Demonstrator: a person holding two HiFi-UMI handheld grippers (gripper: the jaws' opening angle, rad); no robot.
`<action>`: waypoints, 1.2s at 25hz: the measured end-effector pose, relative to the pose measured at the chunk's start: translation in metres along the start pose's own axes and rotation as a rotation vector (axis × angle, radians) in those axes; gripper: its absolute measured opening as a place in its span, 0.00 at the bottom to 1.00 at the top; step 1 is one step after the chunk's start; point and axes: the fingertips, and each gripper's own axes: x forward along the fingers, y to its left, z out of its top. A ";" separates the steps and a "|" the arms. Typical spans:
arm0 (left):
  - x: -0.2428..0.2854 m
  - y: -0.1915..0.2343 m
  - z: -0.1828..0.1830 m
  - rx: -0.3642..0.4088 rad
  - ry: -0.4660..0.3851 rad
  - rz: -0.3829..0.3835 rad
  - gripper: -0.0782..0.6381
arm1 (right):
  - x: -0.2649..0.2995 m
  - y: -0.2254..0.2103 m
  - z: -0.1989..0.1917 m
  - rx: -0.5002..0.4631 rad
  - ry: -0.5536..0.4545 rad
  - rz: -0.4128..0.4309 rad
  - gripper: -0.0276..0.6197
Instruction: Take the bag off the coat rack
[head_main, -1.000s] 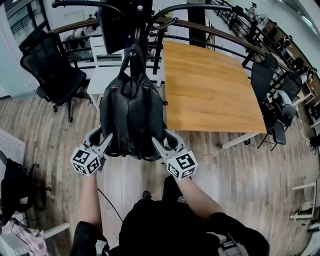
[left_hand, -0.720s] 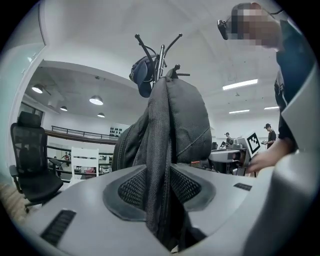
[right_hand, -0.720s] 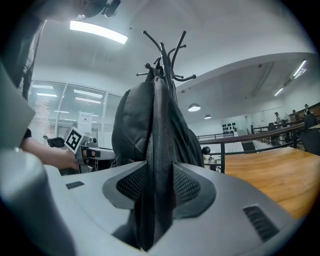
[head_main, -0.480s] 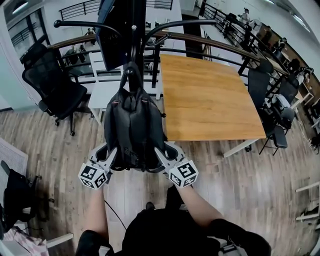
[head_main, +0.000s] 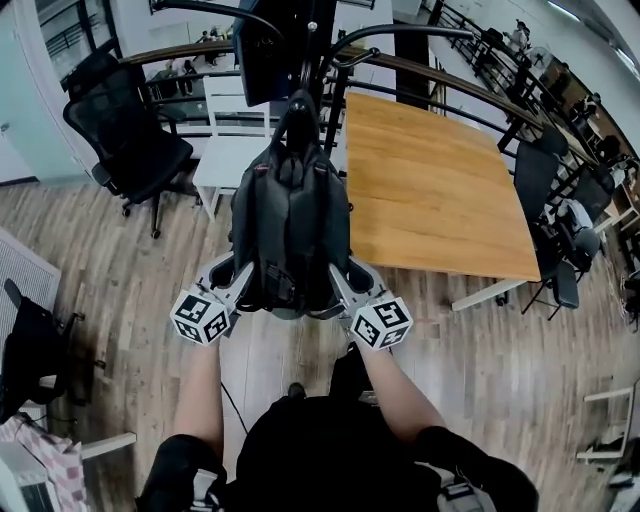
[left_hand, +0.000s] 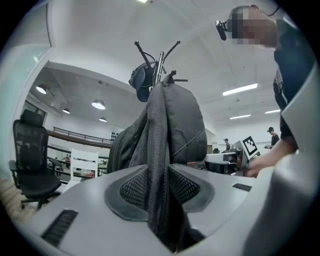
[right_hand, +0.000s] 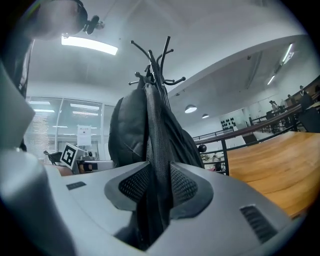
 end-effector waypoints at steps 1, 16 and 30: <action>-0.001 0.001 0.001 0.011 -0.006 0.035 0.29 | 0.001 0.001 0.000 -0.005 -0.005 -0.011 0.25; -0.026 -0.024 0.042 0.058 -0.044 0.131 0.25 | -0.011 0.024 0.031 0.001 -0.096 -0.010 0.19; -0.043 -0.053 0.098 0.062 -0.112 0.088 0.24 | -0.030 0.049 0.086 -0.027 -0.159 0.034 0.17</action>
